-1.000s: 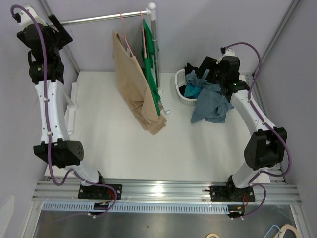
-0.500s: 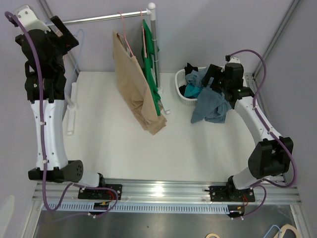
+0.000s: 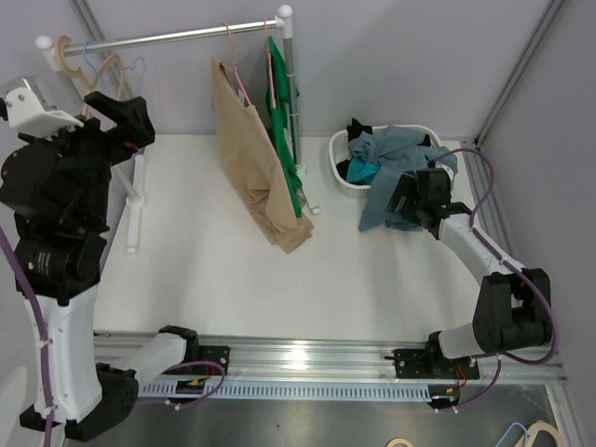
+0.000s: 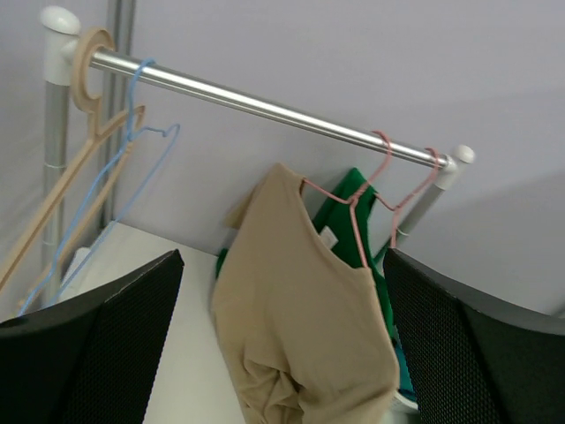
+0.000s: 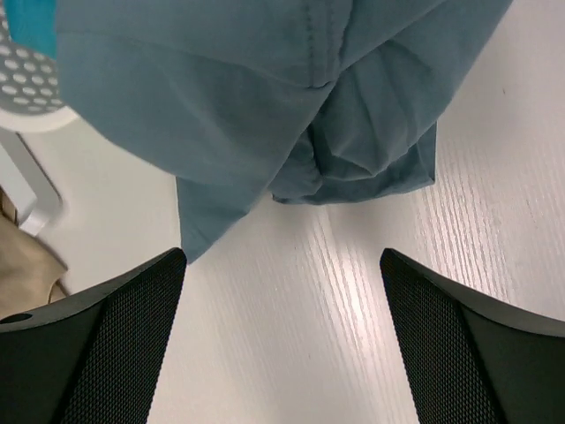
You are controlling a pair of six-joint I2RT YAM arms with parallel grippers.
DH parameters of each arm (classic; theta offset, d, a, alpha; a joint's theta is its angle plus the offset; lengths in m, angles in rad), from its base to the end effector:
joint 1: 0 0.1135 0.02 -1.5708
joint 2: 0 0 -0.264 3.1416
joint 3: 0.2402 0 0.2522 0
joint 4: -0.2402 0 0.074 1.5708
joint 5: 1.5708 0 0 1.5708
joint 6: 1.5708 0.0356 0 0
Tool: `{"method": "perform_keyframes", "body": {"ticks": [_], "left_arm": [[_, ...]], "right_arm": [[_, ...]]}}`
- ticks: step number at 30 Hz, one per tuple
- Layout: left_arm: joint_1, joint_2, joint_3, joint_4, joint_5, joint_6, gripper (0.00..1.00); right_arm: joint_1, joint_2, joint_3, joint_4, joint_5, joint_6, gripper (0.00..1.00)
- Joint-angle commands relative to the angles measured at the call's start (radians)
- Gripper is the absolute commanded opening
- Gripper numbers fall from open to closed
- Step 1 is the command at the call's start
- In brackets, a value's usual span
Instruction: Remove the t-shirt from the hanger
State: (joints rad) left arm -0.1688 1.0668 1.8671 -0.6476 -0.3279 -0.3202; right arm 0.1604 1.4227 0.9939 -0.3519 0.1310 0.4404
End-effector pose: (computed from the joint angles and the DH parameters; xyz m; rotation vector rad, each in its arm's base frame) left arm 0.1266 -0.0100 0.5786 -0.3758 1.3782 -0.1706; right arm 0.3032 0.0443 0.2504 0.3910 2.3147 0.1425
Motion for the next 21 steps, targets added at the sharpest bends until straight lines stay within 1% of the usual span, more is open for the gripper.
{"method": "perform_keyframes", "body": {"ticks": [1, 3, 4, 6, 8, 9, 10, 11, 12, 13, 14, 15, 16, 18, 20, 21], "left_arm": [[-0.043, -0.022, -0.086, 0.020, 0.085, -0.040, 1.00], [-0.077, -0.024, -0.111, 0.043, 0.089, -0.045, 1.00], [-0.089, -0.019, -0.135, 0.051, 0.090, -0.043, 1.00], [-0.101, -0.004, -0.144, 0.077, 0.081, -0.052, 1.00], [-0.112, 0.010, -0.184, 0.118, 0.085, -0.054, 1.00], [-0.113, 0.024, -0.190, 0.150, 0.104, -0.057, 1.00], [-0.115, 0.062, -0.195, 0.164, 0.113, -0.059, 1.00], [-0.123, 0.083, -0.194, 0.176, 0.121, -0.062, 0.99], [-0.123, 0.111, -0.181, 0.177, 0.144, -0.072, 1.00], [-0.130, 0.164, -0.166, 0.151, 0.147, -0.077, 0.99], [-0.138, 0.183, -0.139, 0.146, 0.144, -0.079, 0.99], [-0.144, 0.199, -0.135, 0.144, 0.138, -0.077, 0.99], [-0.147, 0.209, -0.137, 0.169, 0.121, -0.076, 0.99], [-0.152, 0.234, -0.144, 0.198, 0.118, -0.072, 1.00], [-0.152, 0.255, -0.114, 0.207, 0.106, -0.066, 0.99], [-0.152, 0.283, -0.089, 0.204, 0.102, -0.056, 1.00]], "right_arm": [[0.001, 0.016, -0.023, 0.154, 0.071, 0.066, 0.96], [0.002, 0.047, -0.032, 0.198, 0.099, 0.087, 0.96], [-0.002, 0.088, -0.032, 0.235, 0.101, 0.109, 0.96], [0.002, 0.134, -0.009, 0.261, 0.116, 0.122, 0.96], [0.005, 0.214, 0.023, 0.307, 0.122, 0.135, 0.93], [0.010, 0.244, 0.040, 0.318, 0.142, 0.138, 0.88], [0.010, 0.278, 0.061, 0.317, 0.144, 0.135, 0.81], [0.010, 0.341, 0.107, 0.308, 0.156, 0.136, 0.70], [0.010, 0.364, 0.124, 0.297, 0.151, 0.136, 0.45], [0.010, 0.383, 0.130, 0.297, 0.141, 0.132, 0.35], [0.011, 0.389, 0.127, 0.303, 0.136, 0.129, 0.22], [0.017, 0.378, 0.100, 0.309, 0.143, 0.130, 0.00], [0.030, 0.363, 0.077, 0.336, 0.148, 0.123, 0.00], [0.045, 0.285, 0.033, 0.340, 0.157, 0.106, 0.00], [0.083, 0.214, -0.009, 0.326, 0.173, 0.090, 0.00], [0.099, 0.135, -0.014, 0.306, 0.180, 0.075, 0.00]]}}
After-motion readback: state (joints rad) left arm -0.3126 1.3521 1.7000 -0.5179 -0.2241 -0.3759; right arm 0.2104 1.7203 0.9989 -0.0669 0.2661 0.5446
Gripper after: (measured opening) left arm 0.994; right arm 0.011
